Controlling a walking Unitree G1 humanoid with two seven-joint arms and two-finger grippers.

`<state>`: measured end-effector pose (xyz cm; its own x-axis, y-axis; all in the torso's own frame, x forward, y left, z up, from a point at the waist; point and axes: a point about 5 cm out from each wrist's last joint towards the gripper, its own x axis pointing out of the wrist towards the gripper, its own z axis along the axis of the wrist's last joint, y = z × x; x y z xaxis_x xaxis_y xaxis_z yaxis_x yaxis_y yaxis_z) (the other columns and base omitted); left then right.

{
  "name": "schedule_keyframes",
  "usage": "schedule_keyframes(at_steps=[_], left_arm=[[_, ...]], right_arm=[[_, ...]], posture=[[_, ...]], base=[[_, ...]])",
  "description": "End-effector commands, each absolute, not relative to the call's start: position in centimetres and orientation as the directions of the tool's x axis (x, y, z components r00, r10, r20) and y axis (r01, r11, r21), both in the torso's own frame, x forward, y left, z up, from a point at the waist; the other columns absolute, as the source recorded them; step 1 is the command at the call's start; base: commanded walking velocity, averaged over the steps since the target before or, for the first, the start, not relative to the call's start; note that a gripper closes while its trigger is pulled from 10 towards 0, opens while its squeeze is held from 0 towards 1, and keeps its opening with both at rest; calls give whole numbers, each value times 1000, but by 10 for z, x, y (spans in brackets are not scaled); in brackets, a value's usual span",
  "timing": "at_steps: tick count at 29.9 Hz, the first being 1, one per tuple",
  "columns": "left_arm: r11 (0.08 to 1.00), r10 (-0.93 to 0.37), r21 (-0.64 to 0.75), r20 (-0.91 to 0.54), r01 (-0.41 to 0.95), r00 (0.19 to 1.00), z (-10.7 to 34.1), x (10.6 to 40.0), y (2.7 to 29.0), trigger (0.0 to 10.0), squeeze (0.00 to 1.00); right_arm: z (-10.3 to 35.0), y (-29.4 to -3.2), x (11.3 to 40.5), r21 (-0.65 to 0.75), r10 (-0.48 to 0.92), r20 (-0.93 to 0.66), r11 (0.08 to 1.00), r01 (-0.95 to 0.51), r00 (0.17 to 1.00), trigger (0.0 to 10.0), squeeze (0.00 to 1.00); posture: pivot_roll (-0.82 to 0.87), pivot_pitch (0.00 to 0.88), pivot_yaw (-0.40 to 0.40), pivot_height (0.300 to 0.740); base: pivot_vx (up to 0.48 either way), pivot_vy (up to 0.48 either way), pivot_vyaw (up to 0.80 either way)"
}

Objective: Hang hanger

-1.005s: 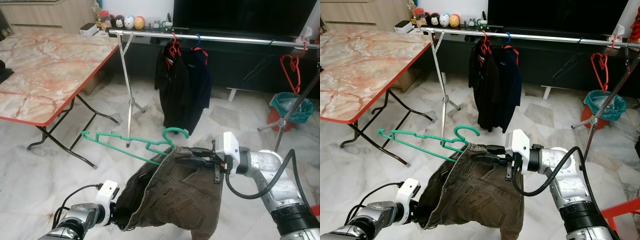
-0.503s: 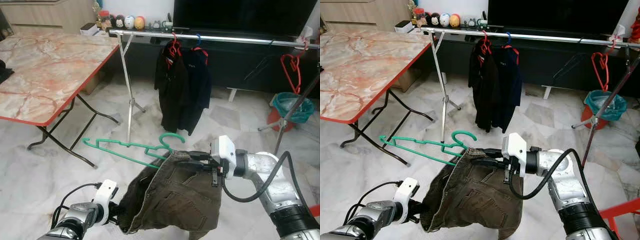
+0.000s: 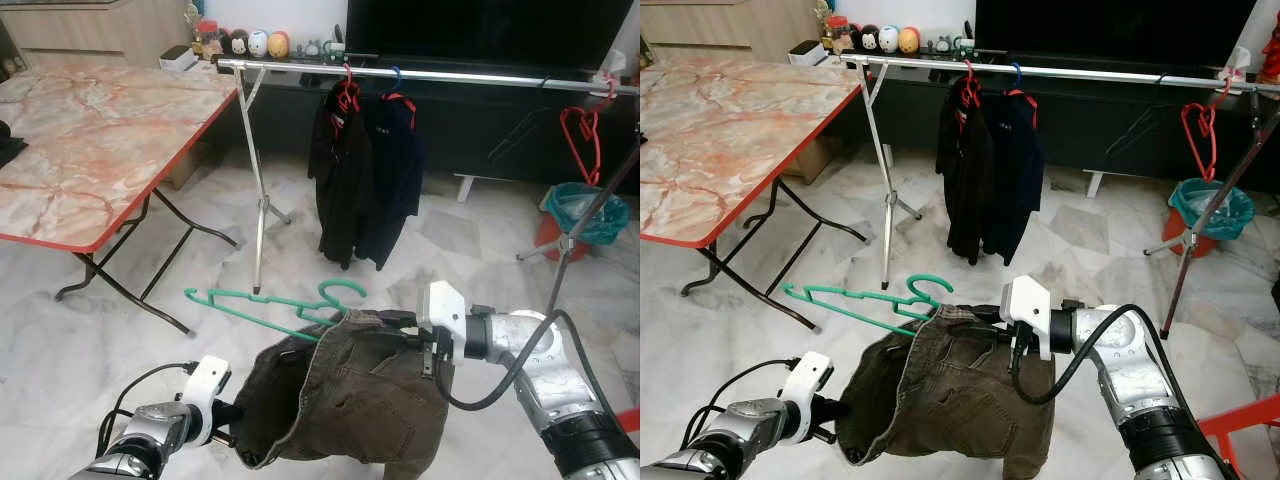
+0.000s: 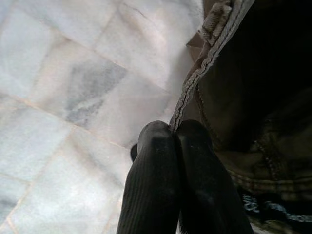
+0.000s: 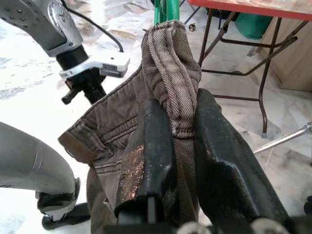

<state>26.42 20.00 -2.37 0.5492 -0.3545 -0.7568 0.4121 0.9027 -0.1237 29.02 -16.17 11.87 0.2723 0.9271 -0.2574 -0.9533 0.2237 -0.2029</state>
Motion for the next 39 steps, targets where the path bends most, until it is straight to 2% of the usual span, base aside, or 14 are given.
schedule_keyframes(at_steps=[1,7,8,9,10,11,17,19,29,34,39], left_arm=[[911,-331,-86,-735,403,592,-15,274,205,0,0],[919,-305,-53,-723,390,620,-11,278,209,0,0],[927,-271,-20,-726,375,633,-9,280,212,1961,0],[931,-252,-2,-728,366,637,-9,280,214,1961,0],[934,-235,14,-730,357,642,-9,280,216,4471,0],[940,-222,18,-729,342,648,-9,281,217,10000,0],[942,-184,60,-729,330,659,-7,282,222,10000,0],[939,-179,70,-734,336,655,-8,281,223,10000,0],[929,-189,75,-747,363,637,-8,281,224,10000,0],[920,-195,82,-754,384,628,-8,280,223,10000,0],[914,-184,101,-759,392,624,-8,280,225,10000,0]], right_arm=[[118,-165,293,-249,907,-306,216,-944,288,10000,0],[115,-167,294,-263,895,-320,230,-937,310,10000,0],[114,-167,293,-261,896,-320,229,-938,308,10000,0],[114,-167,293,-260,896,-325,223,-940,303,10000,0],[113,-167,292,-260,895,-333,215,-941,297,10000,0],[111,-168,291,-265,889,-355,201,-943,289,10000,0],[101,-178,287,-281,846,-454,161,-946,279,10000,0],[90,-186,282,-295,785,-565,95,-951,253,10000,0],[76,-189,284,-346,690,-670,37,-938,274,10000,0],[75,-190,286,-358,677,-675,45,-933,292,10000,0],[70,-196,286,-382,622,-725,-7,-924,295,10000,0]], posture=[[86,11,24,740],[86,11,24,740],[89,11,26,740],[89,11,26,740],[87,11,26,740],[87,11,26,740],[85,9,23,740],[82,3,22,740],[87,0,20,740],[88,0,19,740],[87,0,21,740]], base=[[0,0,0],[0,0,0],[0,0,0],[0,0,0],[0,0,0],[0,0,0],[0,0,0],[0,0,0],[0,0,0],[0,0,0],[0,0,0]])
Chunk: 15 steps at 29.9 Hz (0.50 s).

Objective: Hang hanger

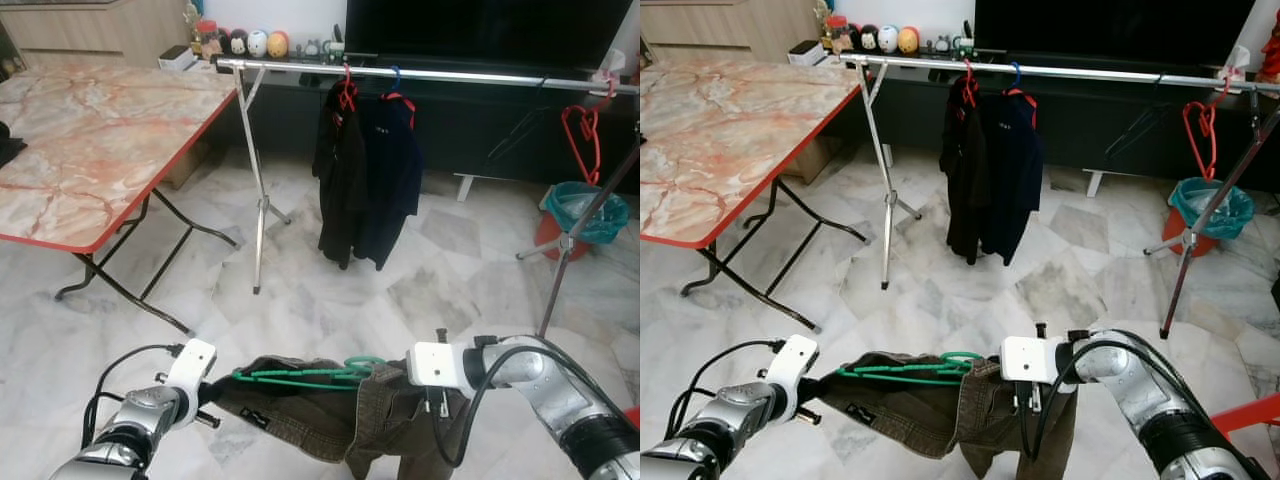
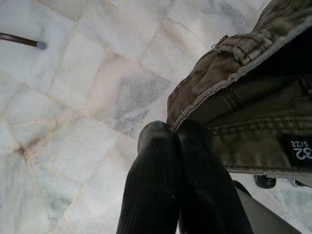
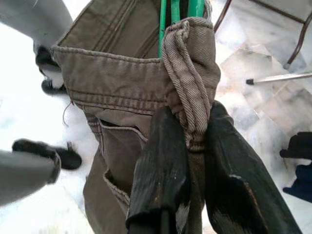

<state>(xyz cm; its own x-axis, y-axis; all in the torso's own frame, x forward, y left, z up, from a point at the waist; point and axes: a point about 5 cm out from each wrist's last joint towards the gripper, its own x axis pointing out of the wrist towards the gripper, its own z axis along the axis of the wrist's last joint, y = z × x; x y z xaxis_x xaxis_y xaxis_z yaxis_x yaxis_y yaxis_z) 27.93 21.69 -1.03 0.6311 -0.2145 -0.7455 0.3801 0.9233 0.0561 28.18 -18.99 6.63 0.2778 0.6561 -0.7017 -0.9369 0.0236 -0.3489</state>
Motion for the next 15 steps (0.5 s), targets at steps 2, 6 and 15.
schedule_keyframes(at_steps=[2,6,15], left_arm=[[910,-178,112,-763,399,622,-8,280,226,10000,0],[907,-165,130,-766,401,621,-8,279,228,10000,0],[903,-163,141,-763,407,626,-5,282,229,10000,0]], right_arm=[[69,-197,285,-377,617,-733,-18,-926,286,10000,0],[67,-197,282,-366,610,-746,-38,-930,268,10000,0],[57,-204,277,-330,538,-812,-107,-938,225,10000,0]], posture=[[87,0,21,740],[88,0,22,740],[90,0,22,740]], base=[[0,0,0],[0,0,0],[0,0,0]])
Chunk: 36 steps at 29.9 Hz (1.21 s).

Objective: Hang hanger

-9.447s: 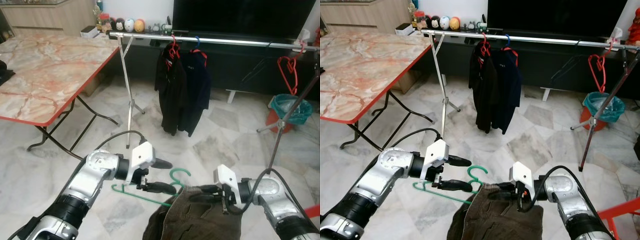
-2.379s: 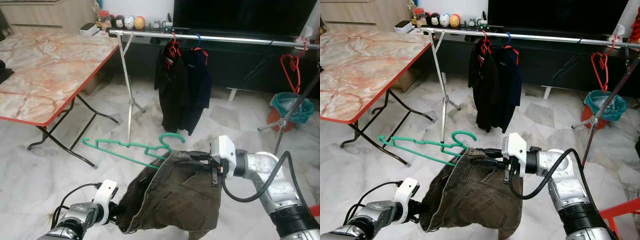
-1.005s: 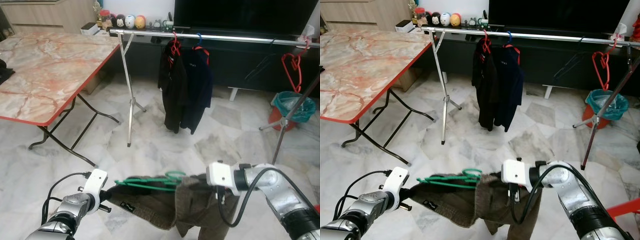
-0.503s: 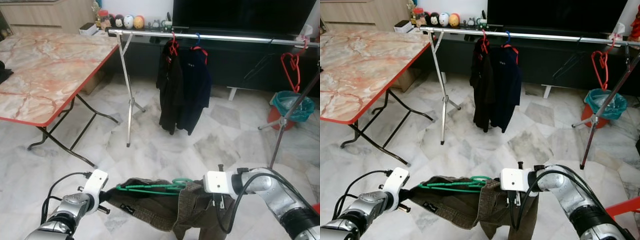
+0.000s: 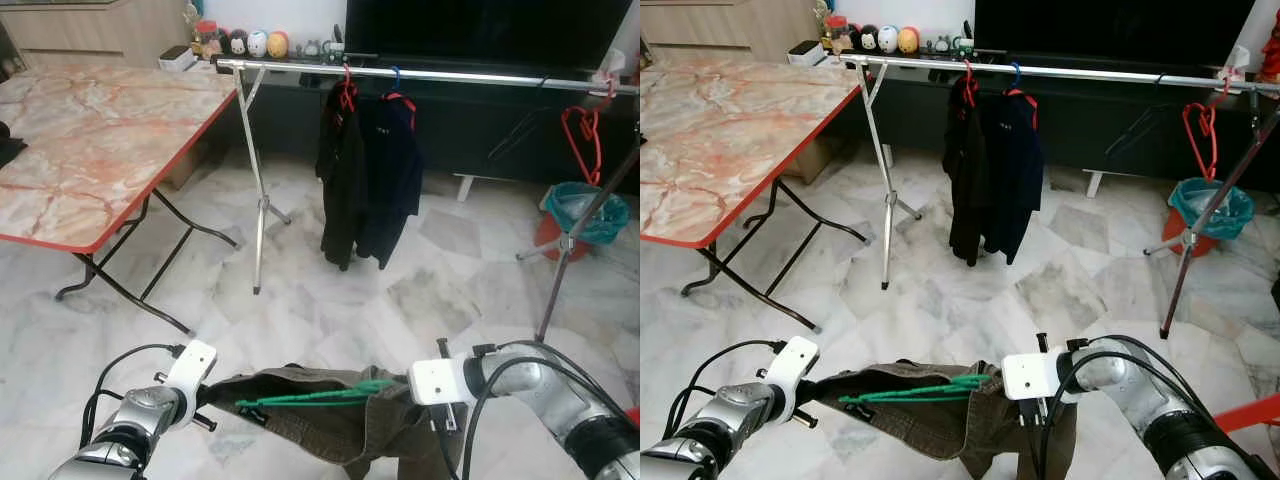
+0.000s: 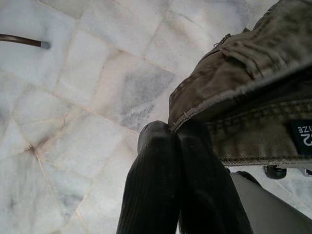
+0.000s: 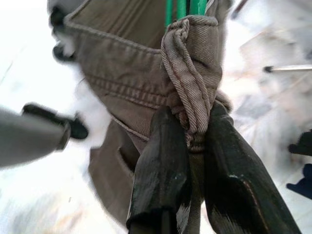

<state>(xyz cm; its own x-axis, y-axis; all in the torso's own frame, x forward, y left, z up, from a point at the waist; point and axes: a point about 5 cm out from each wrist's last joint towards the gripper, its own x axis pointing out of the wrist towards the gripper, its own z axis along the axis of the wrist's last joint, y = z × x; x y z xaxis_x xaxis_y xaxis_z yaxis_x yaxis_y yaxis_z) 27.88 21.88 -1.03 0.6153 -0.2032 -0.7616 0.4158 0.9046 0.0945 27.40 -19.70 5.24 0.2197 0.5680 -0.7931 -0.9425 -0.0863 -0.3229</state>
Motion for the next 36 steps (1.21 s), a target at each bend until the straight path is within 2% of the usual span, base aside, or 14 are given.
schedule_keyframes(at_steps=[1,9,14,20,36], left_arm=[[903,-163,141,-763,407,626,-5,282,229,10000,0],[898,-164,144,-766,415,622,-4,283,229,10000,0],[899,-162,146,-766,414,622,-5,283,229,10000,0],[900,-157,151,-761,408,629,-4,284,228,10000,0],[904,-159,153,-745,399,647,1,290,224,10000,0]], right_arm=[[57,-204,277,-330,538,-812,-107,-938,225,10000,0],[50,-209,276,-337,466,-852,-142,-931,237,10000,0],[51,-208,278,-349,471,-846,-137,-927,249,10000,0],[48,-215,280,-361,395,-878,-172,-917,271,10000,0],[47,-218,295,-507,316,-840,-164,-846,442,10000,0]], posture=[[90,0,22,740],[91,0,23,740],[90,0,22,740],[92,0,19,740],[89,5,20,740]], base=[[0,0,0],[0,0,0],[0,0,0],[0,0,0],[0,0,0]])
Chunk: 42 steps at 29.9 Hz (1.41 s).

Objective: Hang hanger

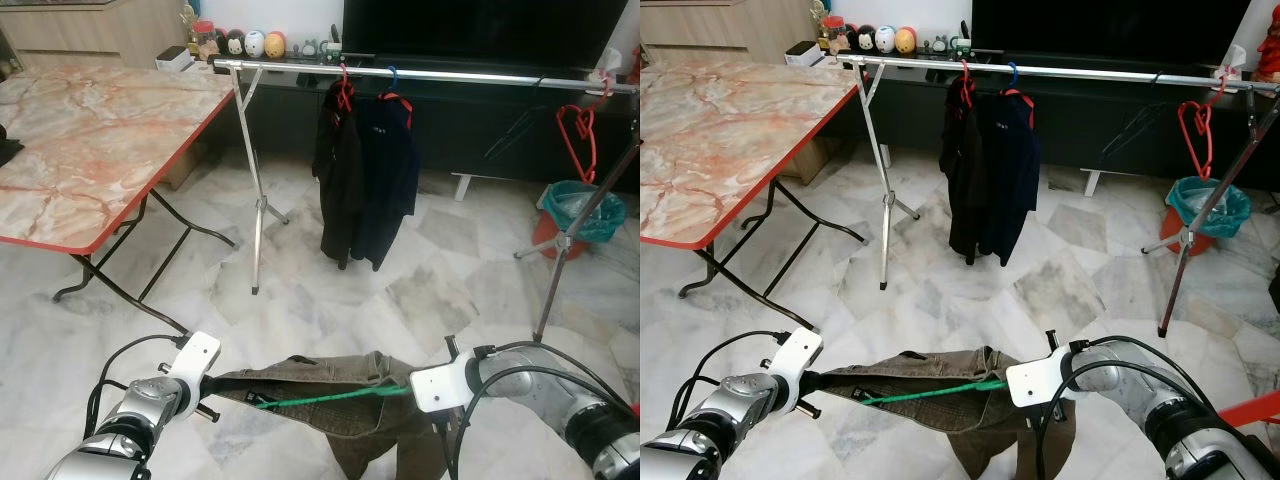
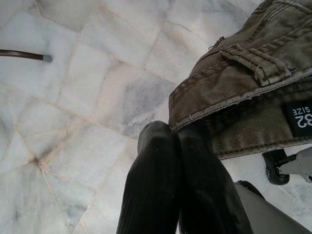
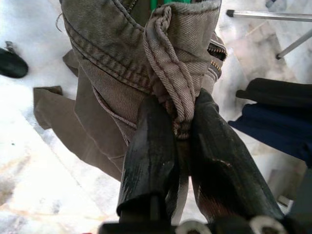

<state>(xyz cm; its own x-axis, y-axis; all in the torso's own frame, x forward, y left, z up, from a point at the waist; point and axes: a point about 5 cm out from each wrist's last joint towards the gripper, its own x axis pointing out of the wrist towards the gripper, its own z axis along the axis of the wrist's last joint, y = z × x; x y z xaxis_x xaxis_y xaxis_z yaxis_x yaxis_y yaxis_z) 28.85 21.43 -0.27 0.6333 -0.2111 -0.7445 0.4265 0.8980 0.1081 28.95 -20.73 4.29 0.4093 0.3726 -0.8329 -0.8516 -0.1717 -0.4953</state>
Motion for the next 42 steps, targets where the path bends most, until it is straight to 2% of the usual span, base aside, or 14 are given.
schedule_keyframes(at_steps=[1,5,8,12,21,24,30,34,42], left_arm=[[904,-160,153,-745,399,648,1,290,224,10000,0],[900,-183,133,-748,415,638,1,291,221,10000,0],[896,-196,122,-754,427,627,-1,289,219,10000,0],[886,-234,89,-762,455,604,-2,288,216,10000,0],[877,-372,-57,-710,478,598,9,297,203,10000,0],[836,-471,-134,-672,532,572,16,302,191,10000,0],[799,-540,-188,-642,571,544,20,304,183,10000,0],[751,-604,-240,-624,615,495,22,302,178,10000,0],[747,-608,-239,-624,620,491,22,302,179,10000,0]], right_arm=[[47,-218,295,-511,312,-839,-166,-843,446,10000,0],[49,-216,301,-565,325,-799,-116,-817,506,10000,0],[49,-216,303,-584,313,-792,-138,-800,525,10000,0],[51,-215,308,-625,300,-762,-109,-773,574,10000,0],[45,-212,306,-629,289,-763,-131,-766,578,10000,0],[41,-207,305,-638,297,-756,-135,-758,583,10000,0],[38,-202,306,-671,299,-727,-118,-732,618,10000,0],[33,-199,308,-703,256,-699,-76,-707,668,10000,0],[24,-205,307,-692,136,-718,-40,-720,682,10000,0]], posture=[[89,5,20,740],[89,8,21,740],[89,8,21,740],[90,8,22,740],[90,8,22,740],[94,0,21,740],[92,0,21,740],[94,0,20,740],[102,0,19,740]], base=[[0,0,0],[0,0,0],[0,0,0],[0,0,0],[0,0,0],[0,0,0],[0,0,0],[0,0,0],[0,0,0]])
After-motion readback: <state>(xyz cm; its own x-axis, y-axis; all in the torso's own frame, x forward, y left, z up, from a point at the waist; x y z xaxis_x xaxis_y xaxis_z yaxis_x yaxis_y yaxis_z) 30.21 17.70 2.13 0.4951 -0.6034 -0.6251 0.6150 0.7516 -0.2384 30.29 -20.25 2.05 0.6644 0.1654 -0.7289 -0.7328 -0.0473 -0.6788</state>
